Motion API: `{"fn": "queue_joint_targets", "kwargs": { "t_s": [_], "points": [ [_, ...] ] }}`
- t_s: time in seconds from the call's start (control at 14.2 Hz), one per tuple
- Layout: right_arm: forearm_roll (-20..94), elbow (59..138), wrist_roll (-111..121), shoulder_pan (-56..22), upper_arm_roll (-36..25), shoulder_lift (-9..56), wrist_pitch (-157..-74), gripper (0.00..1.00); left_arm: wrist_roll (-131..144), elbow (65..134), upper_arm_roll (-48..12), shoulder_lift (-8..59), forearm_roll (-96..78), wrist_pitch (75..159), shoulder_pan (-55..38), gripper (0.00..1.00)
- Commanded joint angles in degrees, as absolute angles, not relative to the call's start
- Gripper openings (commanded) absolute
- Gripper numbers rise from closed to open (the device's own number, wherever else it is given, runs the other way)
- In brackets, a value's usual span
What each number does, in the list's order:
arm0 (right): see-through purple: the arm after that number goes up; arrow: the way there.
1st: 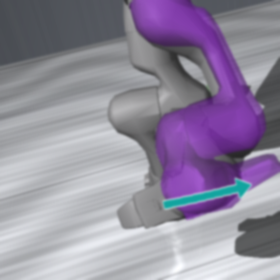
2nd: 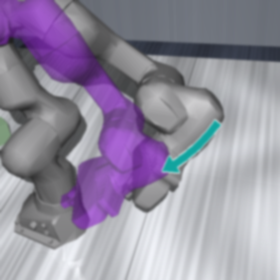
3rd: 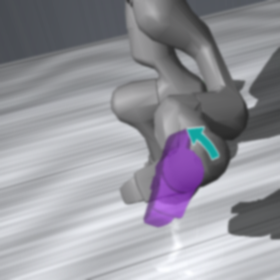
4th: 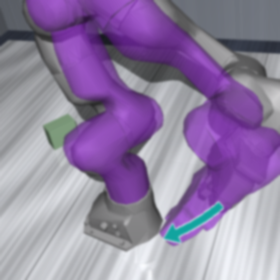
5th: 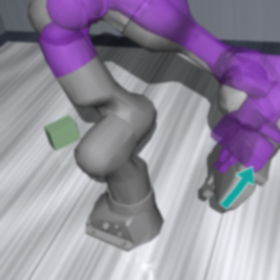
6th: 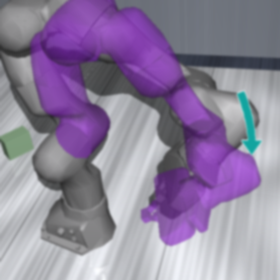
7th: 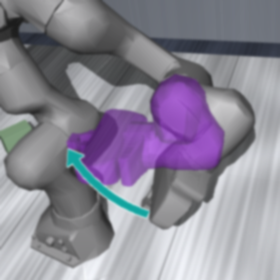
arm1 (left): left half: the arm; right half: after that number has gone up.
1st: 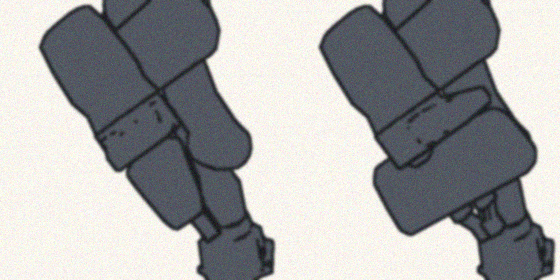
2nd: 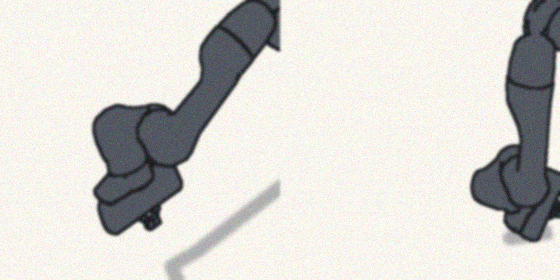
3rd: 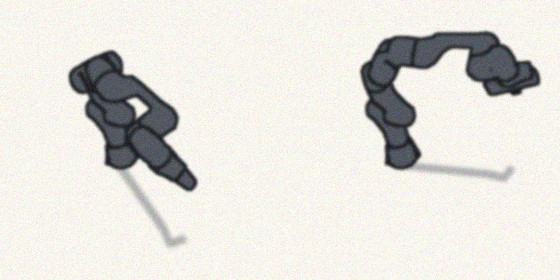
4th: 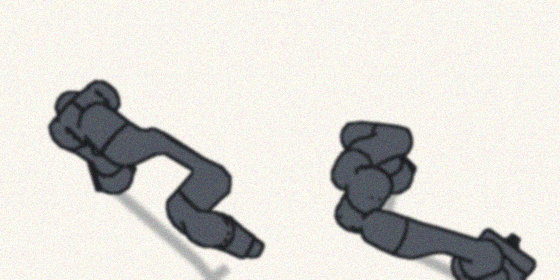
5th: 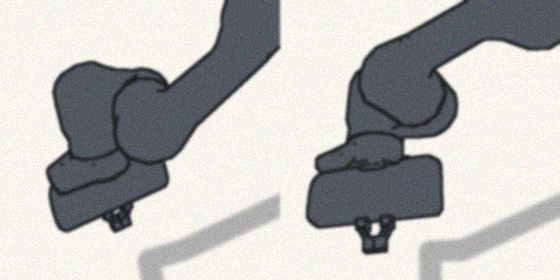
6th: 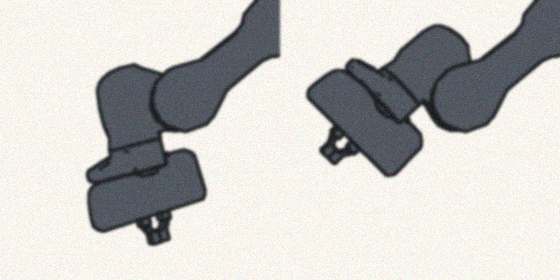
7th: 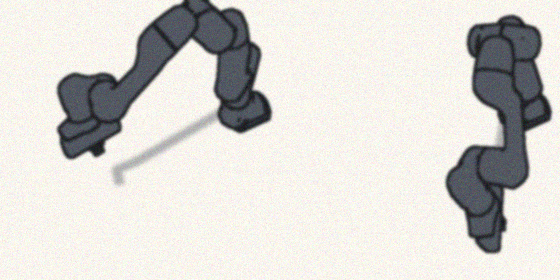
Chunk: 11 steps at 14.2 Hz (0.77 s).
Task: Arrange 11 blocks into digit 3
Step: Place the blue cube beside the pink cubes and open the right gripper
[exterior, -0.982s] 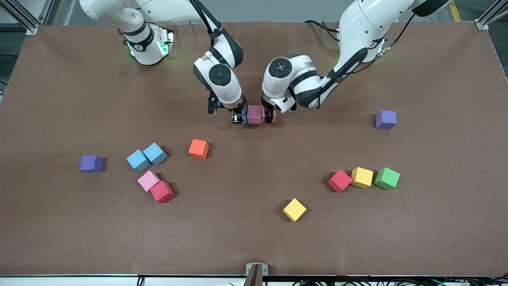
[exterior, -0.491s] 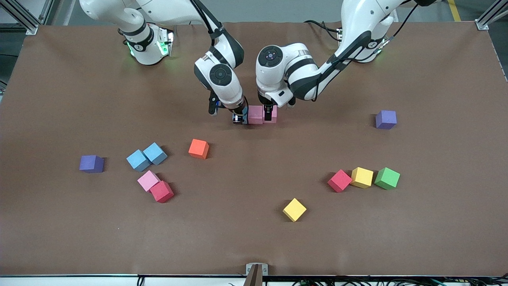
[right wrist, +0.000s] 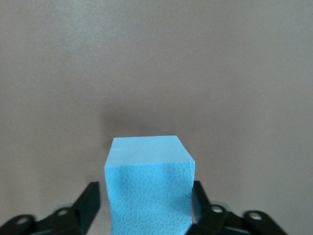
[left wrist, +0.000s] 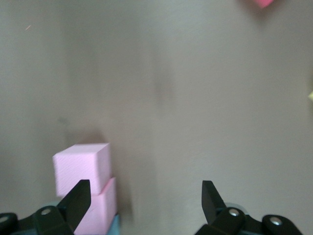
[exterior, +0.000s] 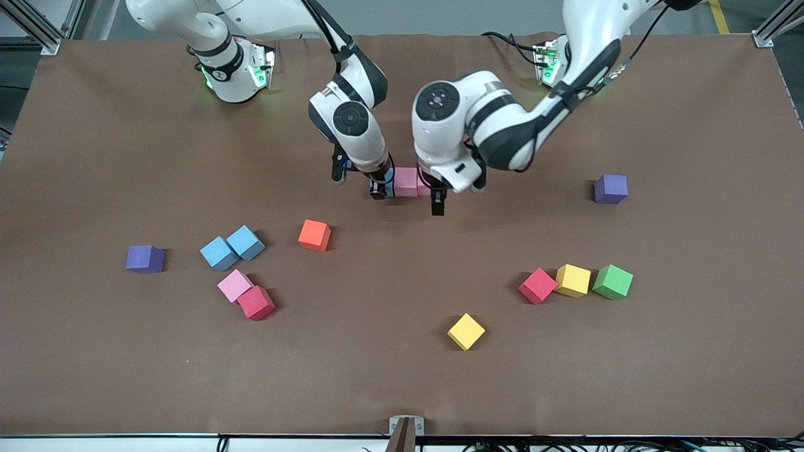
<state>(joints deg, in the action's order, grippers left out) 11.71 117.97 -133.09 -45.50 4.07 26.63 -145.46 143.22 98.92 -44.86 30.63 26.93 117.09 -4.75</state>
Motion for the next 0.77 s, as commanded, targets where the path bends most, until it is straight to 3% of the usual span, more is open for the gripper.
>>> {"fn": "queue_joint_targets", "kwargs": {
  "t_s": [0.0,0.42,0.7],
  "points": [
    [12.57,117.42,-133.95,-46.32,3.78,26.46,-145.20,1.00,136.87,95.20,-42.90,31.46,28.91,115.93,-4.22,1.00],
    [12.39,115.67,-134.03,-44.39,3.69,21.28,-139.33,1.00,119.31,90.35,-36.14,32.78,28.74,116.01,-4.66,1.00],
    [11.69,110.58,-133.51,-39.48,3.34,17.59,-132.11,1.00,102.09,80.71,-32.35,39.00,28.30,116.02,-4.75,1.00]
  ]
}}
